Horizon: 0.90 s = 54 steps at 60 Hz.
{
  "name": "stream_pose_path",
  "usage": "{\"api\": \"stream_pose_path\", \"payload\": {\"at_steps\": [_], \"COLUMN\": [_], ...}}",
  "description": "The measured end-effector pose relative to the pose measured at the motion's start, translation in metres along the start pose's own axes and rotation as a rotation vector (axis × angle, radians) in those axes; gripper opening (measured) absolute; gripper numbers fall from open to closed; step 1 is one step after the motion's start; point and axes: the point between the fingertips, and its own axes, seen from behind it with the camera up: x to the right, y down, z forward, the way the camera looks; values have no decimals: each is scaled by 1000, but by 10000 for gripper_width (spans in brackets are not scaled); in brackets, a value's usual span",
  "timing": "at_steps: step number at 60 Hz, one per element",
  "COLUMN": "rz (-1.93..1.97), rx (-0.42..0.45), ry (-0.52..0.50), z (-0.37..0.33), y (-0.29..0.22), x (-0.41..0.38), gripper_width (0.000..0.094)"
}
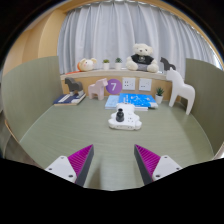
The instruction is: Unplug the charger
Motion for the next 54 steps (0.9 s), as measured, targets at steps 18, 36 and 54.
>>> {"api": "stream_pose_path", "payload": {"at_steps": [18,36,54], "rz": [3,6,142], "rx": [39,83,40], "ry": [21,35,119], "z": [138,174,176], "y": [-70,-78,-80], "x": [35,30,36], "gripper_width": [763,121,55]}}
